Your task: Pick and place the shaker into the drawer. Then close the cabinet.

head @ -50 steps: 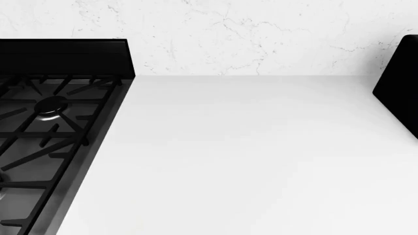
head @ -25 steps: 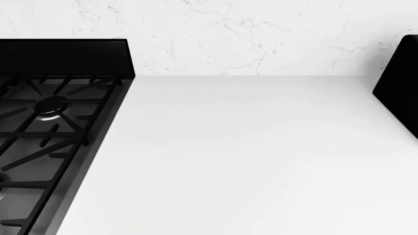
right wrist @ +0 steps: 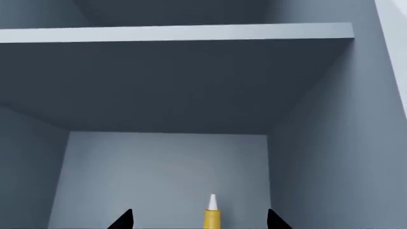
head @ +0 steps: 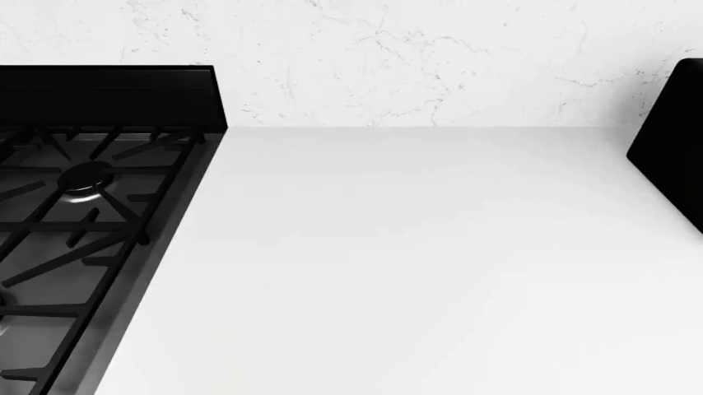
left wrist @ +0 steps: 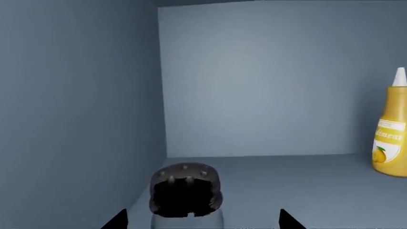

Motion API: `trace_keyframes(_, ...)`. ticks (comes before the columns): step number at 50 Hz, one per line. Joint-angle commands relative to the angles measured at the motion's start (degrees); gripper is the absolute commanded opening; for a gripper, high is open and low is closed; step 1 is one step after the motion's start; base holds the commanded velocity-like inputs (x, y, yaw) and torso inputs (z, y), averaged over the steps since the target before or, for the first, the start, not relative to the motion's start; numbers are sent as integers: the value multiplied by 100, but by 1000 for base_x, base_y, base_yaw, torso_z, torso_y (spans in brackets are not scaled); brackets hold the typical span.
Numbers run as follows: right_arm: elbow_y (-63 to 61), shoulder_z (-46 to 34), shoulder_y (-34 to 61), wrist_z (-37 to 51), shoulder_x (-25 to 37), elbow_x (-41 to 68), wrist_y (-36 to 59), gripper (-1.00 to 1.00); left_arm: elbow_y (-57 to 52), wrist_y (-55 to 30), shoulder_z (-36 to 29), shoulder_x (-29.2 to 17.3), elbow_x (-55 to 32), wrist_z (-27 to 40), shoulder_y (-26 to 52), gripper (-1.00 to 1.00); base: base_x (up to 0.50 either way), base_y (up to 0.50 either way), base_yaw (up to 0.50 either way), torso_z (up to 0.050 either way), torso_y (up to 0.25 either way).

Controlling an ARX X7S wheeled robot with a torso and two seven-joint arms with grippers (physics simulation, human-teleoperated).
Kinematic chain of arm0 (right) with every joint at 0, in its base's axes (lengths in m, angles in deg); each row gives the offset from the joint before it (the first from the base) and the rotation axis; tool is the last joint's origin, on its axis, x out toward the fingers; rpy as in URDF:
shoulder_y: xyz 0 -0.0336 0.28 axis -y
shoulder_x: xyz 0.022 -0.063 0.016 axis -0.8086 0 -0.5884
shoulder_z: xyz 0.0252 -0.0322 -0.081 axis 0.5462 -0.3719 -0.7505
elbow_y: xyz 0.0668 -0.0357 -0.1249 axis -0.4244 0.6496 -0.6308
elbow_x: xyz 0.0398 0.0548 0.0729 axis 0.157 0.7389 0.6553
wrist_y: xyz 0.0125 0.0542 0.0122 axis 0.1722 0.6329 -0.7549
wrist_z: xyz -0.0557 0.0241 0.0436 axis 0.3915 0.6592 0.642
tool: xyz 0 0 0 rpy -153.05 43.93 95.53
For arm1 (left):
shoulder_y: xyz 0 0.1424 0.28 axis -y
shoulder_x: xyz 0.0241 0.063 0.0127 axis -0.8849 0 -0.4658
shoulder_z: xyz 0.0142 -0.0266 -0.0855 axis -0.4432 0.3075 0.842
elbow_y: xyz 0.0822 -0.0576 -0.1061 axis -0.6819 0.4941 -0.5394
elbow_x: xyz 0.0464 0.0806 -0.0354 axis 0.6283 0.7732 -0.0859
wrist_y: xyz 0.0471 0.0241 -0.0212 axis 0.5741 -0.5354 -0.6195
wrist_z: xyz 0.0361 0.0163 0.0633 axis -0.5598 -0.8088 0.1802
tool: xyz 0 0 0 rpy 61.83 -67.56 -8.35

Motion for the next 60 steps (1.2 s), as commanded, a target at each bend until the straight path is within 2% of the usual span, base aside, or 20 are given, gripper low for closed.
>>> trace_keyframes(1,-45,-9,-48,3,51,5,5,100,376,366,-566,0,-389,48,0,100,0,0,0,0,0)
trace_keyframes(16,4,-27,-31,-34,56,-5,-12,100,704,643,-1209,0,-891,78,0,100,0,0,0,0,0)
trace_keyframes(26,-3,-32,-15,-41,65,-1,-5,100,734,627,-1259,0,-868,84,0,100,0,0,0,0,0)
trace_keyframes(27,-7,-31,-16,-39,65,0,-4,100,732,633,-1255,0,-849,82,0,-100,0,0,0,0,0)
trace_keyframes(47,-108,-3,-14,36,88,45,69,100,549,568,-627,0,-45,-48,0,-100,0,0,0,0,0)
trace_keyframes(60,-123,-2,62,58,90,51,120,100,-329,1513,-747,1,-10,-565,0,-100,0,0,0,0,0)
